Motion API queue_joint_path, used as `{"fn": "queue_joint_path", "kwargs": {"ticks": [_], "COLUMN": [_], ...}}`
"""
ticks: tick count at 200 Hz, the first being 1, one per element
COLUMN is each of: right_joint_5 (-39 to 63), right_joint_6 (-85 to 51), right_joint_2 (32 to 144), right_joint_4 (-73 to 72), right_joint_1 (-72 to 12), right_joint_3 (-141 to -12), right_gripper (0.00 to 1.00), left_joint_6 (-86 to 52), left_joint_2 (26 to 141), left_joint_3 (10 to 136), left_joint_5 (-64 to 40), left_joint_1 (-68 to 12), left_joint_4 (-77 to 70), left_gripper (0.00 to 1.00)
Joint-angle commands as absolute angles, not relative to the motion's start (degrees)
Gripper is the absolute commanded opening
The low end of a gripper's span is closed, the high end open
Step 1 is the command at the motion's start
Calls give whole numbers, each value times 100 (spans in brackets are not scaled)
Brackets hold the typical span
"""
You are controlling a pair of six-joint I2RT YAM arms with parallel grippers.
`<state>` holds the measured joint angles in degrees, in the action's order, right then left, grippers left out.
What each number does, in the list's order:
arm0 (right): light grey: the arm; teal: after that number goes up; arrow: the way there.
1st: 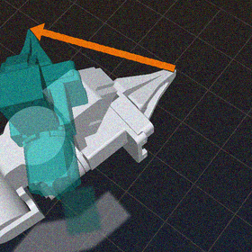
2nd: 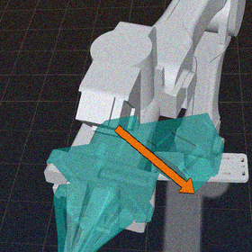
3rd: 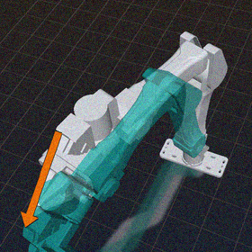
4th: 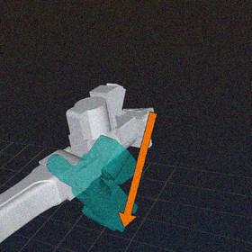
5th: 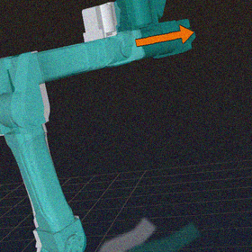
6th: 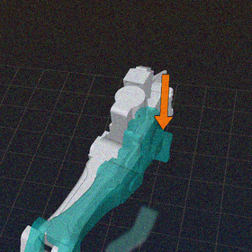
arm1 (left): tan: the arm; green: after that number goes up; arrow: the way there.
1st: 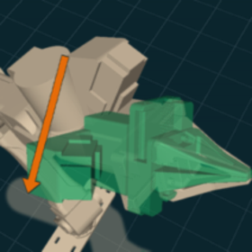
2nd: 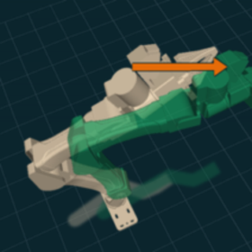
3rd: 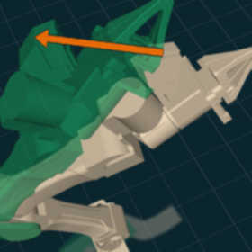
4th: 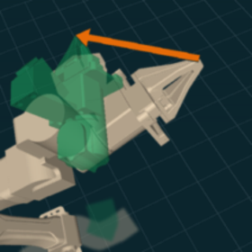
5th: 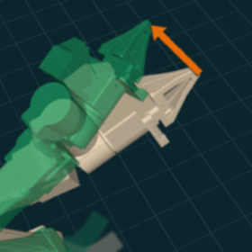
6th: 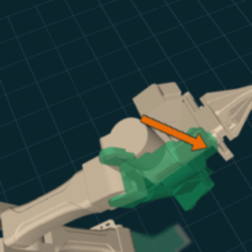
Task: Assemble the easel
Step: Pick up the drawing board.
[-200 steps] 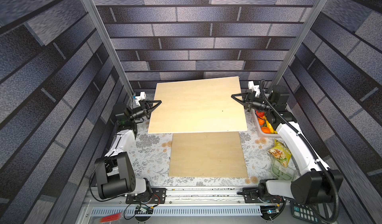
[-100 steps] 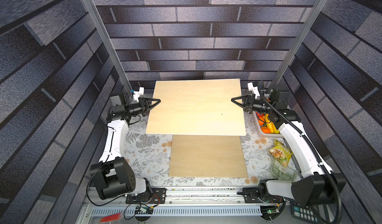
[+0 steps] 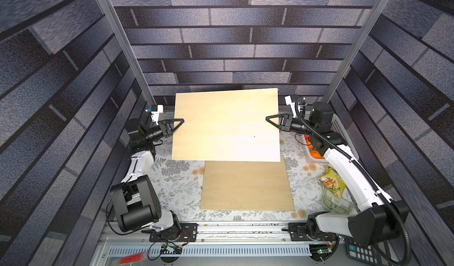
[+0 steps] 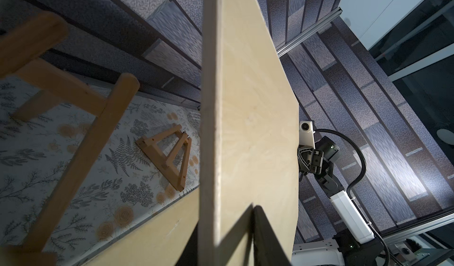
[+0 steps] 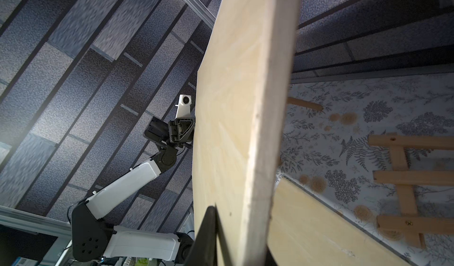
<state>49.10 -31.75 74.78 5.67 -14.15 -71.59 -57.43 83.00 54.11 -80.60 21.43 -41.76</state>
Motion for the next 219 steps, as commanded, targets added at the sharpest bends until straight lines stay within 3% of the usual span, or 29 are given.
{"fn": "queue_joint_path", "kwargs": {"ticks": [1,12,75,140,219], "right_joint_5": [4722,4616,3814,2684,2028], "right_joint_6": [-956,-753,45,673,1083], "right_joint_2": [7564,7615,8036,8323,8560], "right_joint_4": [-481,-557,-659,-831,-1475], "right_joint_1": [-2118,-2214,-2683,-3365,-3719], "right_joint_3": [-7116,-7079,-7149,-7328,-7332], "right_gripper": [0,0,0,0,0], "left_joint_6": [-5171,-5252,-5319,-5212,-4061], "left_joint_2": [8010,8115,8818,9598,9608], "left_joint_3": [5526,5457,6021,7026,6602], "left_joint_5": [-7680,-7822,-7728,-7757,-7112], "left_joint_1": [1844,1871,2317,2402,2652], "left_joint_4": [-6383,-7236,-8012,-8016,-7642], "left_gripper": [0,0,0,0,0]}}
